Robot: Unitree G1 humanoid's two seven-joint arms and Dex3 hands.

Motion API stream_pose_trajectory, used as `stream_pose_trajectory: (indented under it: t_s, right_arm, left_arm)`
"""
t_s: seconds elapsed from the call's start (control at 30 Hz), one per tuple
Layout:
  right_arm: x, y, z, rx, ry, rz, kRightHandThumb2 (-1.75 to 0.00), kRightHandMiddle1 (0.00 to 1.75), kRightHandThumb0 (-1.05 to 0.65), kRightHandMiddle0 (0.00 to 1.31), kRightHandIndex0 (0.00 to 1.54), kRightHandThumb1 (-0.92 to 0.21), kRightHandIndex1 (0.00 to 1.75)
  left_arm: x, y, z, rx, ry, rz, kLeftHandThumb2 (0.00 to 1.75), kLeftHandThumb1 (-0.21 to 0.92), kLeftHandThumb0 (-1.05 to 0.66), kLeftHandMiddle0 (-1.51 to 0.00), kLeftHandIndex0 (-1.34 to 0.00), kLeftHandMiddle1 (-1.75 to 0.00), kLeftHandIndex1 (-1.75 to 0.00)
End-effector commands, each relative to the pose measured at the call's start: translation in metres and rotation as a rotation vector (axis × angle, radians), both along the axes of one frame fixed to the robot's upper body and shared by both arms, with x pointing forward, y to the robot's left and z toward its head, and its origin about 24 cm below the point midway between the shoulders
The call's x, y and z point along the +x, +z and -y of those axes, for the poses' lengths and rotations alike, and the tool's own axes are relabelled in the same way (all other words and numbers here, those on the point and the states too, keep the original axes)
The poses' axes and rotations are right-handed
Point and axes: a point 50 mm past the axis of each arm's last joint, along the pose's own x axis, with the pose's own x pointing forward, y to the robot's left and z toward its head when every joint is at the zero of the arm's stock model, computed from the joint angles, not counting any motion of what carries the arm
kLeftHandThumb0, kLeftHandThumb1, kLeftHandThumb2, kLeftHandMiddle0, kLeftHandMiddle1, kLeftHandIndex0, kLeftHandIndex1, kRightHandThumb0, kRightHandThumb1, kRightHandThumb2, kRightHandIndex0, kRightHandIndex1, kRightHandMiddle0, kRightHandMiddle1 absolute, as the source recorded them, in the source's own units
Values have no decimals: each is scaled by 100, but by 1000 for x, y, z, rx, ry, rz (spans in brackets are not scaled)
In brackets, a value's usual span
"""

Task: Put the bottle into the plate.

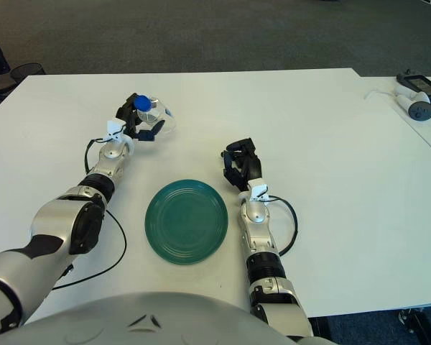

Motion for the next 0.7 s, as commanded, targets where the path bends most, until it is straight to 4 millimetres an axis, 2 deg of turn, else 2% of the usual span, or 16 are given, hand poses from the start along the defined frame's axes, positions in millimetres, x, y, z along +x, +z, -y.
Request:
stream_pose_trajectory:
  t_s: [0.0, 0.67]
  right_arm:
    - [-43, -61, -2, 16, 1, -353, -59, 175, -35, 23, 35, -87, 112]
    - [-44, -62, -3, 31, -26, -347, -59, 175, -35, 22, 35, -87, 112]
  left_arm:
    - [2, 6, -2, 4, -15, 33, 144, 24, -9, -126, -104, -175, -175]
    - [0, 12, -3, 0, -30, 88, 146, 22, -6, -127, -105, -175, -175]
